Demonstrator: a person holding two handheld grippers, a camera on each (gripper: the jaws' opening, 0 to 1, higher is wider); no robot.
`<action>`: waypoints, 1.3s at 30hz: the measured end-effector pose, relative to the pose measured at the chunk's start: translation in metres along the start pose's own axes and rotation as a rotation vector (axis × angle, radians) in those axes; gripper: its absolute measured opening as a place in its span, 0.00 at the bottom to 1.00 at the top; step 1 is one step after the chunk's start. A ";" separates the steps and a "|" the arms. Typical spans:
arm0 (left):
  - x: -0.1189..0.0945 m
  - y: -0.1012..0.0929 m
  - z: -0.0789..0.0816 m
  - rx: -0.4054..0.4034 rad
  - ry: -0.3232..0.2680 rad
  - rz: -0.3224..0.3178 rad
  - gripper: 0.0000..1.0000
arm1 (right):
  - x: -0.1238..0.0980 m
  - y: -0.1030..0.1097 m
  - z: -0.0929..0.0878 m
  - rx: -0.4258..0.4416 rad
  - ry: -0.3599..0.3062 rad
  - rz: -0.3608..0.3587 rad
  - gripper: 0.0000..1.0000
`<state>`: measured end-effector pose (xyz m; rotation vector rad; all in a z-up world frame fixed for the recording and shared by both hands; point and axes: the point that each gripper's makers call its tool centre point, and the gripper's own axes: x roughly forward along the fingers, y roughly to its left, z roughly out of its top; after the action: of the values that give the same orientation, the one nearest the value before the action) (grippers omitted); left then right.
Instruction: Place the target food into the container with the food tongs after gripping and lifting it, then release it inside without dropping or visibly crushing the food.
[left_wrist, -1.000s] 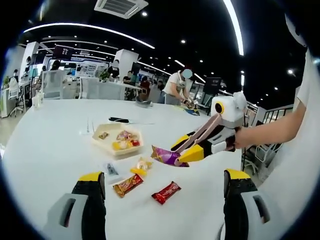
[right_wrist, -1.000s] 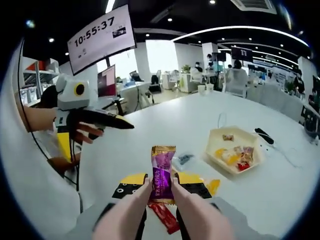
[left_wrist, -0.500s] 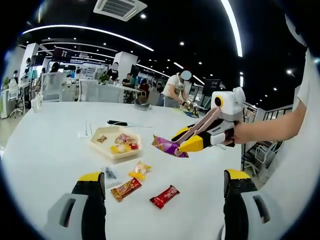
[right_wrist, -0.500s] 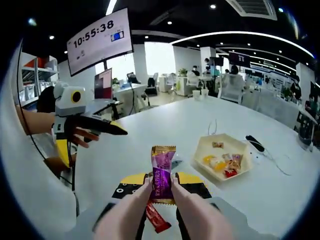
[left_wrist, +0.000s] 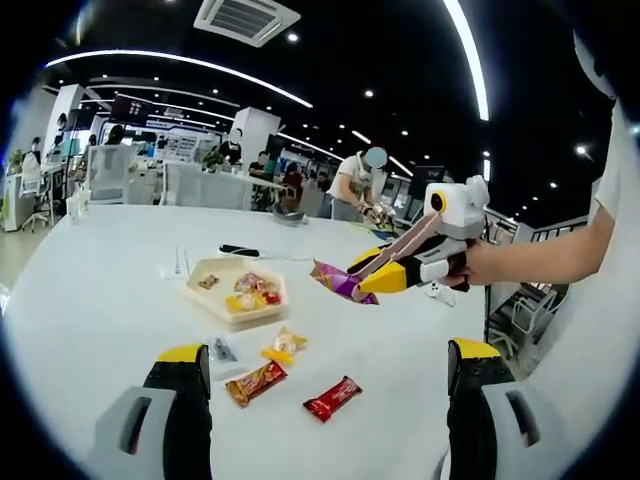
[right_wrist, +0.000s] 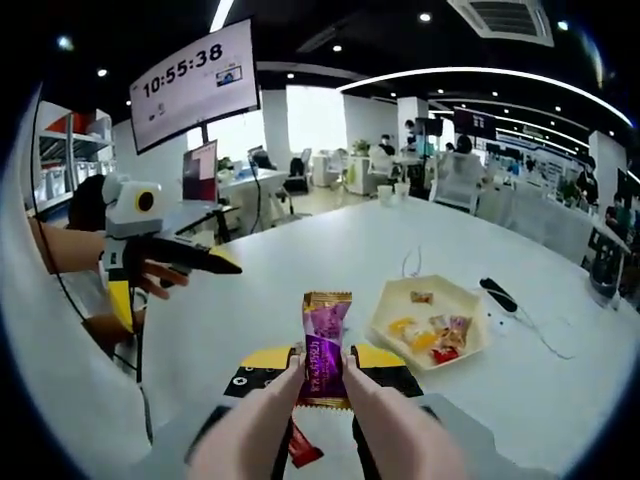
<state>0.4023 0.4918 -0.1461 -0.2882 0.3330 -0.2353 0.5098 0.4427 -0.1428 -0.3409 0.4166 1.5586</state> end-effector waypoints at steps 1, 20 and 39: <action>0.000 0.000 0.000 -0.001 0.000 0.000 0.99 | 0.000 -0.001 0.001 -0.001 0.000 -0.003 0.21; -0.004 0.004 0.002 0.040 0.005 0.023 0.99 | 0.004 -0.022 0.017 -0.027 -0.005 -0.022 0.21; -0.007 0.008 0.003 0.029 -0.004 0.033 0.99 | 0.008 -0.044 0.039 -0.041 -0.019 -0.055 0.21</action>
<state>0.3981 0.5020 -0.1440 -0.2543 0.3295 -0.2064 0.5547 0.4685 -0.1144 -0.3661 0.3581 1.5171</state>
